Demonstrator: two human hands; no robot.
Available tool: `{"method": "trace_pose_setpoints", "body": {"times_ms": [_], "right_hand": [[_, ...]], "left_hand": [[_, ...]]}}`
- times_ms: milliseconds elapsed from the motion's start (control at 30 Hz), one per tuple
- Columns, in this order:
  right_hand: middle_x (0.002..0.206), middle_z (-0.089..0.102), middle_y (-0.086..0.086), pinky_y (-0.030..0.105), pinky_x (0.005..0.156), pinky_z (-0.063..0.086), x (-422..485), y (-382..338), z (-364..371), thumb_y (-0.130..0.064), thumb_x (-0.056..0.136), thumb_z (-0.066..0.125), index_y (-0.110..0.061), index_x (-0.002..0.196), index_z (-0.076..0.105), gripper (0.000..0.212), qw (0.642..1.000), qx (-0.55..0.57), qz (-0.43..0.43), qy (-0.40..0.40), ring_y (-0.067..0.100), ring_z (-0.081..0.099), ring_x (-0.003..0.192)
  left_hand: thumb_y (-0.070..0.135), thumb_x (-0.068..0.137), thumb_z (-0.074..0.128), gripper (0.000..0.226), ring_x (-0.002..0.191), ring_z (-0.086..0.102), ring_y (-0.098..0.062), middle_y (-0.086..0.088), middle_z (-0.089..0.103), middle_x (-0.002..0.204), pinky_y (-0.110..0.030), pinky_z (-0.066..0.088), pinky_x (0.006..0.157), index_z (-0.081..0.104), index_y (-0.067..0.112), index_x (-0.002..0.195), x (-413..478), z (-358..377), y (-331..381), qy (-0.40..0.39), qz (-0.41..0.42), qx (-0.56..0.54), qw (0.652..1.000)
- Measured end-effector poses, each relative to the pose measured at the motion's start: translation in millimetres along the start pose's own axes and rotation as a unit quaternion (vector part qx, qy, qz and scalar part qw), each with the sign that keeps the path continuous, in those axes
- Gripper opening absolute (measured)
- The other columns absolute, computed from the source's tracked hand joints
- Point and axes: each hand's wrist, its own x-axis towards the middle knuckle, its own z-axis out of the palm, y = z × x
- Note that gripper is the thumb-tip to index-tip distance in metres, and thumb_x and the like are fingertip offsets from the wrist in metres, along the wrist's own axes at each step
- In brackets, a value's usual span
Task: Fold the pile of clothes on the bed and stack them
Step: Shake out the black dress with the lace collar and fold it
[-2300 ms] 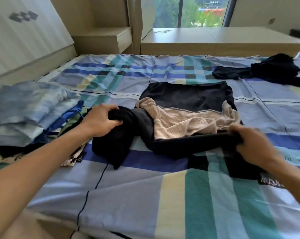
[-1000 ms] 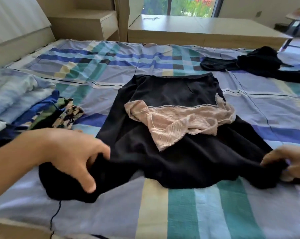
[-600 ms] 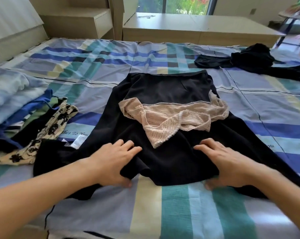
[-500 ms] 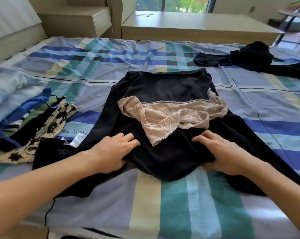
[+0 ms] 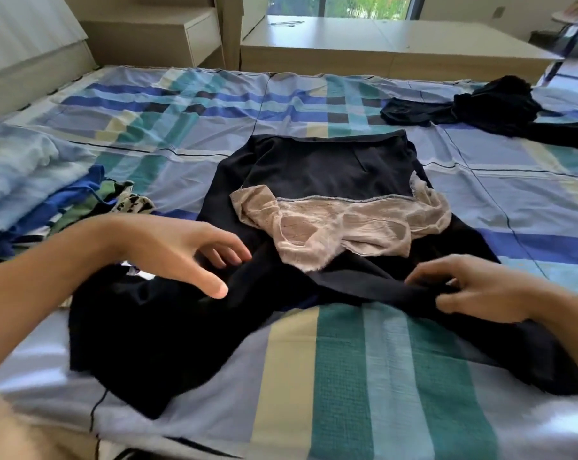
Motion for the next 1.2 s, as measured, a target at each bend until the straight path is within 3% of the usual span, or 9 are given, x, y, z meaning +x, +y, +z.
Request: {"method": "trace_pose_setpoints", "body": {"times_ms": [133,233,400,567,767,867,967,1100,1200], "right_hand": [[0.118,0.067,-0.021,0.031,0.098,0.05,-1.2,-4.8,12.5,-0.04,0.076,0.078,-0.048,0.132,0.052,0.062,0.999,0.031,-0.016,-0.017,0.0,0.062,0.11],[0.138,0.04,-0.03,0.029,0.108,0.041,3.0,-16.3,23.0,-0.074,0.062,0.073,-0.056,0.147,0.023,0.1,0.998,-0.054,0.003,-0.031,-0.004,0.046,0.125],[0.148,0.009,-0.018,0.029,0.11,0.034,17.7,-39.2,54.1,-0.079,0.058,0.067,-0.044,0.155,0.003,0.121,0.975,-0.222,-0.033,0.001,0.008,0.029,0.131],[0.129,0.035,-0.013,0.033,0.097,0.042,32.3,-42.2,62.0,-0.057,0.078,0.065,-0.041,0.134,0.037,0.065,0.961,-0.263,-0.065,0.048,0.013,0.042,0.118],[0.111,0.055,-0.023,0.033,0.09,0.048,37.6,-32.0,25.3,-0.056,0.08,0.064,-0.039,0.107,0.06,0.032,0.979,-0.092,-0.066,0.17,0.0,0.054,0.103],[0.138,0.045,-0.009,0.039,0.108,0.041,54.3,-2.9,5.6,-0.028,0.078,0.074,-0.034,0.139,0.046,0.067,0.953,-0.152,-0.017,0.261,0.016,0.043,0.131],[0.16,0.013,0.007,0.051,0.124,0.01,78.5,25.1,-0.4,-0.022,0.075,0.073,-0.028,0.158,0.012,0.103,0.94,-0.248,0.08,0.221,0.027,0.004,0.152],[0.165,0.005,0.009,0.051,0.123,-0.01,113.9,43.2,6.3,-0.03,0.092,0.058,-0.029,0.16,0.003,0.087,0.922,-0.286,0.068,0.253,0.027,-0.006,0.155],[0.166,0.013,0.005,0.047,0.124,-0.004,137.2,52.8,3.4,-0.032,0.093,0.058,-0.028,0.16,0.013,0.081,0.917,-0.292,0.017,0.27,0.023,0.001,0.155]], "left_hand": [[0.094,0.037,0.066,0.108,0.108,0.055,0.005,0.026,0.051,0.121,-0.025,0.046,0.1,0.042,0.046,0.13,-10.7,2.0,-16.9,-0.05,-0.164,0.156,0.973],[0.087,0.042,0.072,0.116,0.116,0.053,-0.013,0.012,0.048,0.128,-0.033,0.045,0.102,0.037,0.03,0.137,3.1,40.2,-9.3,-0.089,-0.197,0.239,0.946],[0.063,0.07,0.075,0.086,0.112,0.048,-0.028,-0.006,0.042,0.124,-0.037,0.039,0.076,0.039,0.01,0.128,24.4,103.7,11.3,-0.008,-0.202,0.415,0.887],[0.009,0.086,0.05,0.051,0.113,0.057,-0.029,-0.004,0.054,0.122,-0.036,0.043,0.08,0.035,0.024,0.132,15.6,63.5,13.8,0.061,-0.148,0.412,0.897],[0.066,0.072,0.067,0.056,0.122,0.047,0.003,0.028,0.052,0.122,-0.028,0.041,0.107,0.056,0.054,0.125,-12.6,24.9,37.3,-0.115,-0.109,0.227,0.961],[0.057,0.082,0.065,0.052,0.127,0.044,0.0,0.024,0.05,0.127,-0.029,0.041,0.107,0.054,0.045,0.132,19.8,10.0,33.2,0.059,-0.043,0.23,0.97],[0.033,0.079,0.066,0.085,0.145,0.025,-0.015,0.008,0.031,0.151,-0.034,0.036,0.113,0.023,0.034,0.153,83.4,-1.6,7.8,0.231,-0.001,0.322,0.918],[0.022,0.079,0.067,0.106,0.154,-0.001,-0.026,-0.008,0.002,0.166,-0.041,0.012,0.125,-0.003,0.025,0.159,159.9,-11.8,-13.1,0.247,-0.075,0.404,0.878],[0.03,0.085,0.063,0.093,0.149,0.02,-0.027,-0.008,0.02,0.16,-0.042,0.029,0.117,0.005,0.023,0.158,202.1,-21.4,-16.2,0.276,-0.056,0.44,0.853]]}}
